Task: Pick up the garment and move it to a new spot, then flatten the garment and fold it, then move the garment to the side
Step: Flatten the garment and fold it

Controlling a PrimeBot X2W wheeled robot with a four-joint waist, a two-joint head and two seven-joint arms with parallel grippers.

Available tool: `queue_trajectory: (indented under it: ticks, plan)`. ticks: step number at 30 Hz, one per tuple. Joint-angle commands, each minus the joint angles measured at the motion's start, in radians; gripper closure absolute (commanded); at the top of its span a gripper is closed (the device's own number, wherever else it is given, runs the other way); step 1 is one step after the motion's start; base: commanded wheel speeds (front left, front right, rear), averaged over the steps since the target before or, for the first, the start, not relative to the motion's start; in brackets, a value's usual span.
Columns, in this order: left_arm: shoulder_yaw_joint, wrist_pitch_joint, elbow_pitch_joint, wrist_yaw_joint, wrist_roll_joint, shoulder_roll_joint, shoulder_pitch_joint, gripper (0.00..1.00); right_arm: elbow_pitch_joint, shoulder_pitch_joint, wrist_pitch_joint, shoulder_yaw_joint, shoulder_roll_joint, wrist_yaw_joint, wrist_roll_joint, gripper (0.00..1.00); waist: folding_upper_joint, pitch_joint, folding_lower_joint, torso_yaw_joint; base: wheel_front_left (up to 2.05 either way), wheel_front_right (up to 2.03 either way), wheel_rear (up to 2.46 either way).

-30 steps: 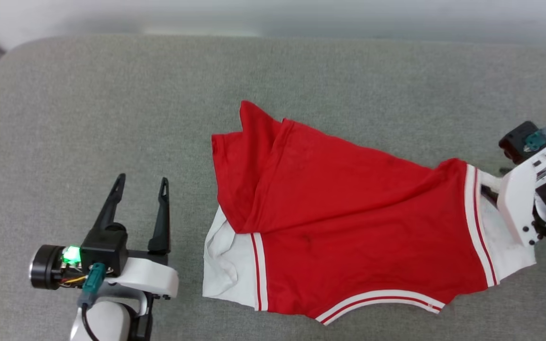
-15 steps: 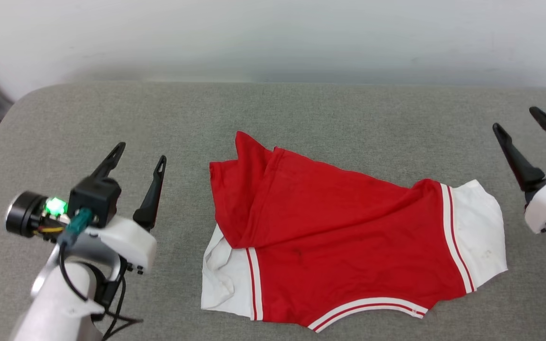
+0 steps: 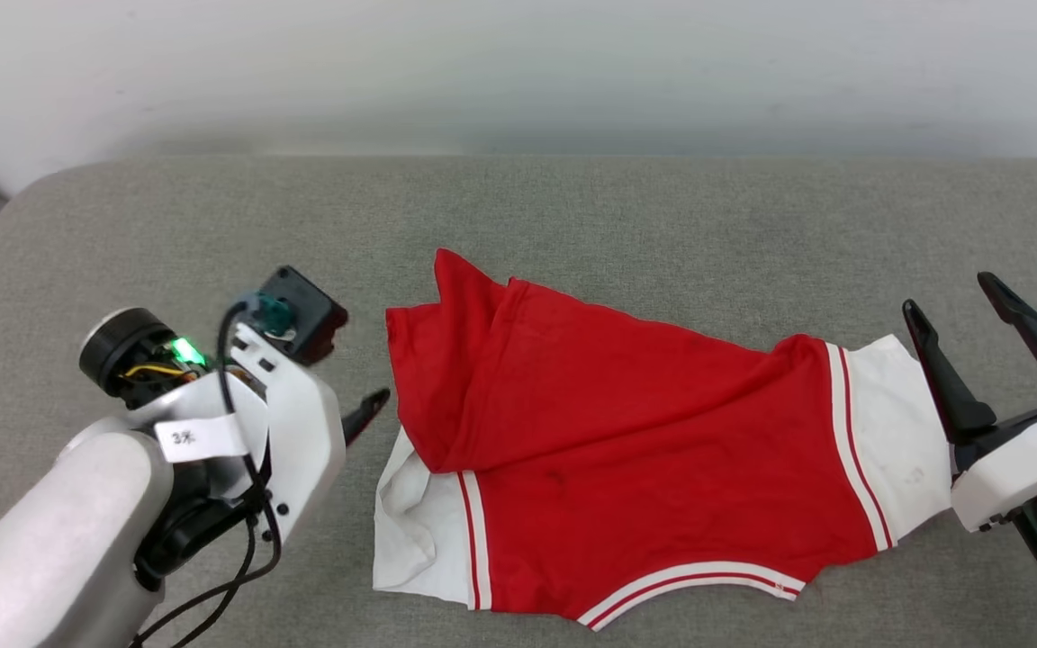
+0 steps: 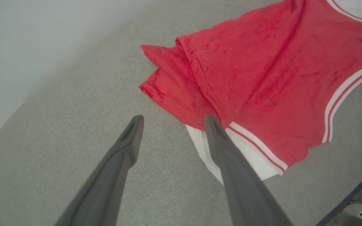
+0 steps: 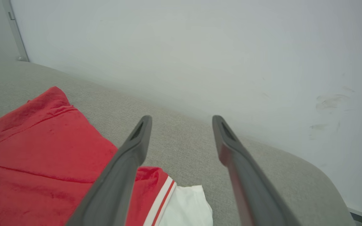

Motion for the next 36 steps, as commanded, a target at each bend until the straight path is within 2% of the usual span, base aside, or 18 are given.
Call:
queue_trajectory:
  ticks: [1, 5, 10, 17, 29, 30, 31, 36]
  plan:
    - [-0.048, 0.059, -0.015, 0.001, -0.053, 0.034, -0.033, 0.0, -0.039, 0.027, 0.019, -0.02, 0.018, -0.001, -0.017, 0.0, -0.0001, 0.006, 0.0, -0.004, 0.0, 0.0, 0.0]
    - [-0.18, 0.176, -0.028, 0.0, -0.172, 0.093, -0.088, 0.0, -0.108, 0.057, 0.057, -0.046, 0.041, -0.001, -0.037, 0.0, -0.0001, 0.019, 0.0, -0.014, 0.0, 0.0, 0.0]
    - [-0.304, 0.226, -0.028, 0.0, -0.238, 0.124, -0.123, 0.0, -0.142, 0.067, 0.074, -0.055, 0.049, -0.001, -0.04, 0.0, -0.0001, 0.036, 0.0, -0.027, 0.0, 0.0, 0.0]
    - [-0.416, 0.211, 0.009, 0.0, -0.272, 0.135, -0.145, 0.0, -0.161, 0.053, 0.08, -0.057, 0.056, -0.001, -0.043, 0.0, -0.0001, 0.071, 0.0, -0.046, 0.0, 0.0, 0.0]
    - [-0.594, 0.13, 0.172, 0.0, -0.286, 0.121, -0.149, 0.0, -0.14, 0.018, 0.053, -0.031, 0.074, -0.001, -0.051, 0.0, -0.0001, 0.144, 0.0, -0.084, 0.0, 0.0, 0.0]
    - [-0.614, 0.116, 0.183, 0.0, -0.294, 0.121, -0.151, 0.65, -0.133, 0.016, 0.047, -0.031, 0.074, -0.001, -0.051, 0.0, -0.0001, 0.145, 0.0, -0.085, 0.0, 0.0, 0.0]
    - [-0.62, 0.105, 0.189, 0.0, -0.297, 0.124, -0.152, 1.0, -0.129, 0.015, 0.045, -0.033, 0.073, -0.001, -0.05, 0.0, -0.0001, 0.144, 0.0, -0.085, 0.0, 0.0, 0.0]
    - [-0.589, 0.02, 0.185, 0.003, -0.31, 0.138, -0.141, 1.0, -0.107, 0.02, 0.033, -0.039, 0.07, -0.001, -0.044, 0.0, -0.0001, 0.123, 0.0, -0.084, 0.0, 0.0, 0.0]
